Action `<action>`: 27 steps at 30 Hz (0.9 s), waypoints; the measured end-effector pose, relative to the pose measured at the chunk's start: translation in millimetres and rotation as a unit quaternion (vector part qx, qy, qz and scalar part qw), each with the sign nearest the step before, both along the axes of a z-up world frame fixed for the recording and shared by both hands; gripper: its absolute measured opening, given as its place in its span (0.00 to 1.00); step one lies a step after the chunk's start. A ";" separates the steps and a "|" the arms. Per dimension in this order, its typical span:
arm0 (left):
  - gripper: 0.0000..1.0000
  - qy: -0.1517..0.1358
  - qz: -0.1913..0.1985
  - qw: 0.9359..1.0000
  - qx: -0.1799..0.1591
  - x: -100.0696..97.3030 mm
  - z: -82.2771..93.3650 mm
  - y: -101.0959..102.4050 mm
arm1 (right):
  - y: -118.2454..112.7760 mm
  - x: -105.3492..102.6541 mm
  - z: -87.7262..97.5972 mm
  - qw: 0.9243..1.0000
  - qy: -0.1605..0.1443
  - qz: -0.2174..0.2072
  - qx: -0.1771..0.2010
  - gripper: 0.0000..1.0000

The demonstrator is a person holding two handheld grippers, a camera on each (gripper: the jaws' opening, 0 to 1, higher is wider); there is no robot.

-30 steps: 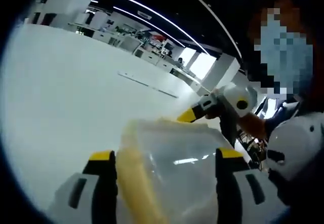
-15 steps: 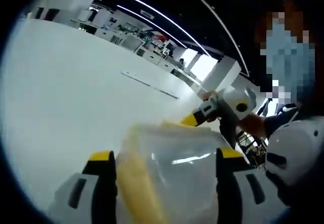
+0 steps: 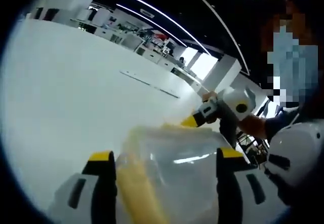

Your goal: Snap each plastic latch of the storage box into its locked position after aligning the lid with the box until every specified latch is closed and the lid sits flush.

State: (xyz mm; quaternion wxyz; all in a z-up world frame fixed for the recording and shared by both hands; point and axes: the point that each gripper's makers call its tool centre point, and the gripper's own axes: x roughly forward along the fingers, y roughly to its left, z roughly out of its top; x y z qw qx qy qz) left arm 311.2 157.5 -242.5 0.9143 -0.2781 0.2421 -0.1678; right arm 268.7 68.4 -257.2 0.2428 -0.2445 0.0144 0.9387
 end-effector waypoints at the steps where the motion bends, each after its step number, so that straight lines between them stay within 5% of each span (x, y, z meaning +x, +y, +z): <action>1: 0.82 -0.003 -0.004 1.000 0.004 -0.1 1.0 -0.2 | -0.2 -0.6 0.4 1.000 0.000 -0.003 0.003 1.00; 5: 0.84 -0.032 -0.036 0.998 0.030 -7.5 9.1 -3.8 | -1.1 1.3 1.9 1.000 -0.003 -0.012 0.009 1.00; 10: 0.90 -0.070 -0.032 0.997 0.026 -24.3 33.2 -3.0 | -0.3 -1.2 1.1 1.000 0.000 -0.015 0.004 1.00; 16: 0.99 -0.077 -0.040 0.993 0.074 -52.5 36.2 2.0 | -1.1 -3.4 2.1 1.000 -0.001 -0.017 -0.004 1.00; 22: 0.99 -0.105 -0.041 0.987 0.112 -75.5 37.9 10.4 | -6.5 -0.4 9.5 0.998 0.049 -0.029 -0.033 1.00; 27: 0.99 -0.127 -0.081 0.965 0.214 -87.2 21.6 0.8 | -6.9 1.1 14.7 0.996 0.073 -0.016 -0.056 1.00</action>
